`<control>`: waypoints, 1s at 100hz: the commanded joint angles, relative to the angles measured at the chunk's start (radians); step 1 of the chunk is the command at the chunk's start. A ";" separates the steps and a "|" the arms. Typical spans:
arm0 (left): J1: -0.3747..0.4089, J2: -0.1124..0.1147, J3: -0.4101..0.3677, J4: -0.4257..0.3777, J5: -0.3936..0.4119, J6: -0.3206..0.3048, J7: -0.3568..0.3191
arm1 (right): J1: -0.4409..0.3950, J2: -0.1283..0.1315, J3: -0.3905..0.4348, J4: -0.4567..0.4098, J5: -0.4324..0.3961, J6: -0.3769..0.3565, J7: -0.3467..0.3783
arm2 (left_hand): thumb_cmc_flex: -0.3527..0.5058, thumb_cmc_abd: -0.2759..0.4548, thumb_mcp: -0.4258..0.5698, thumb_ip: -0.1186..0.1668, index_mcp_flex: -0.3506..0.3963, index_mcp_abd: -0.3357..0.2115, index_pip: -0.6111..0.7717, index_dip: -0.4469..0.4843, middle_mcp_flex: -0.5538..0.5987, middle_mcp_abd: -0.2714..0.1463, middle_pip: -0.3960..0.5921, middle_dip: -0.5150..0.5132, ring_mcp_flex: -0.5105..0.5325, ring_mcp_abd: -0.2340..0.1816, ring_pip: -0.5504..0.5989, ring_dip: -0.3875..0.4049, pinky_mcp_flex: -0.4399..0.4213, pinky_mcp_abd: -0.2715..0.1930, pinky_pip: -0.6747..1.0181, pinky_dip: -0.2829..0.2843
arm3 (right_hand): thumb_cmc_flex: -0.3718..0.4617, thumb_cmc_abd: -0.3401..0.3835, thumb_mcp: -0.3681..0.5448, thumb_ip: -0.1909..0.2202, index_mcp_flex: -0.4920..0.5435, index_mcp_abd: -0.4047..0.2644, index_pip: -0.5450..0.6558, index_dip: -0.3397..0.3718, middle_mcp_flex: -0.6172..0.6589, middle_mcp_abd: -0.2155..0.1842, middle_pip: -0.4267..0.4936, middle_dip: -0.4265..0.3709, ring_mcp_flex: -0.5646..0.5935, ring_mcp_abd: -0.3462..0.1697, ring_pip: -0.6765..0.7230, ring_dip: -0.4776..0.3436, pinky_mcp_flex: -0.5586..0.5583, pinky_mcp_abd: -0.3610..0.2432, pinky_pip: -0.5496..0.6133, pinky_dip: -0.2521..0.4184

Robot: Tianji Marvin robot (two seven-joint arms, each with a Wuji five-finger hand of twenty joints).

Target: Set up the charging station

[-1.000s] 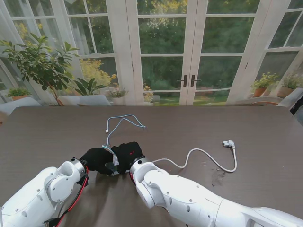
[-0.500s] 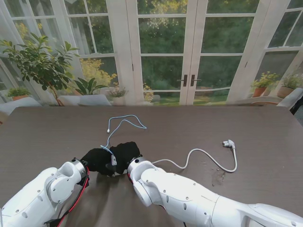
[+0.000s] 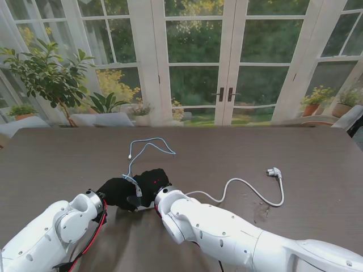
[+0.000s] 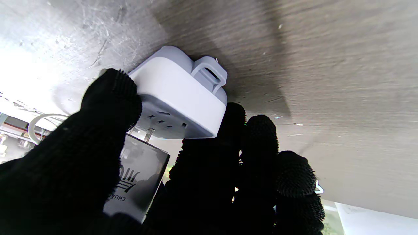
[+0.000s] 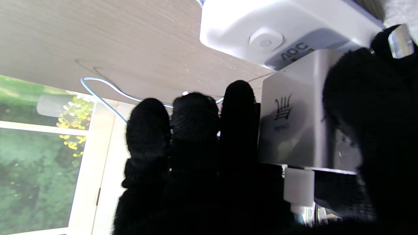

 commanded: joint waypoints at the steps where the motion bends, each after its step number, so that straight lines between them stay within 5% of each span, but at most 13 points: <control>1: 0.021 -0.001 0.008 0.017 0.006 -0.002 -0.033 | -0.001 -0.003 -0.005 0.018 0.002 -0.008 0.016 | 0.306 0.077 0.228 0.076 0.185 -0.229 0.251 0.034 0.071 -0.061 0.060 0.030 0.025 -0.001 0.034 0.011 0.016 -0.046 0.057 -0.006 | 0.119 0.121 0.164 0.060 0.141 -0.327 0.216 0.091 0.019 -0.021 0.011 0.004 0.035 0.001 0.015 -0.607 0.009 -0.031 0.060 0.013; 21: 0.022 -0.001 0.007 0.018 0.005 -0.003 -0.034 | -0.005 -0.008 -0.010 0.031 0.002 -0.015 0.009 | 0.305 0.079 0.227 0.075 0.182 -0.227 0.251 0.033 0.071 -0.062 0.060 0.030 0.025 -0.001 0.035 0.011 0.015 -0.045 0.057 -0.007 | 0.123 0.112 0.168 0.058 0.150 -0.329 0.217 0.090 0.028 -0.023 0.013 0.003 0.038 -0.014 0.024 -0.603 0.020 -0.047 0.061 0.012; 43: 0.025 -0.001 0.004 0.017 0.004 -0.003 -0.034 | -0.014 -0.031 -0.006 0.073 0.014 -0.026 -0.040 | 0.305 0.078 0.228 0.073 0.180 -0.224 0.251 0.033 0.071 -0.061 0.060 0.030 0.024 0.000 0.035 0.011 0.015 -0.045 0.057 -0.007 | 0.137 0.015 0.231 0.019 0.221 -0.349 0.213 0.077 0.106 -0.027 0.006 0.005 0.046 -0.107 0.097 -0.583 0.119 -0.151 0.045 -0.014; 71: 0.031 0.000 -0.002 0.011 0.006 -0.001 -0.040 | -0.020 -0.057 -0.004 0.135 0.045 -0.044 -0.073 | 0.304 0.080 0.227 0.072 0.179 -0.225 0.252 0.032 0.069 -0.061 0.060 0.030 0.023 0.000 0.036 0.010 0.014 -0.045 0.056 -0.007 | 0.165 -0.068 0.284 -0.012 0.279 -0.392 0.213 0.082 0.158 -0.039 -0.010 0.028 0.048 -0.141 0.148 -0.597 0.175 -0.208 0.032 -0.013; 93: 0.031 0.001 -0.001 0.011 0.005 -0.003 -0.044 | -0.020 -0.055 -0.008 0.142 0.047 -0.055 -0.070 | 0.304 0.079 0.227 0.071 0.178 -0.224 0.253 0.032 0.070 -0.060 0.060 0.031 0.023 -0.001 0.036 0.010 0.014 -0.046 0.057 -0.007 | 0.144 -0.069 0.272 -0.017 0.277 -0.376 0.201 0.070 0.163 -0.033 -0.033 0.027 0.044 -0.129 0.151 -0.611 0.168 -0.185 0.020 -0.009; 100: 0.031 0.001 -0.001 0.010 0.005 -0.003 -0.046 | -0.014 -0.041 -0.015 0.122 0.033 -0.053 -0.046 | 0.305 0.079 0.227 0.071 0.178 -0.223 0.253 0.032 0.070 -0.060 0.061 0.031 0.023 0.000 0.037 0.010 0.013 -0.046 0.057 -0.006 | 0.107 0.001 0.223 0.004 0.219 -0.343 0.192 0.052 0.121 -0.022 -0.061 0.017 0.039 -0.088 0.103 -0.613 0.129 -0.139 0.002 -0.004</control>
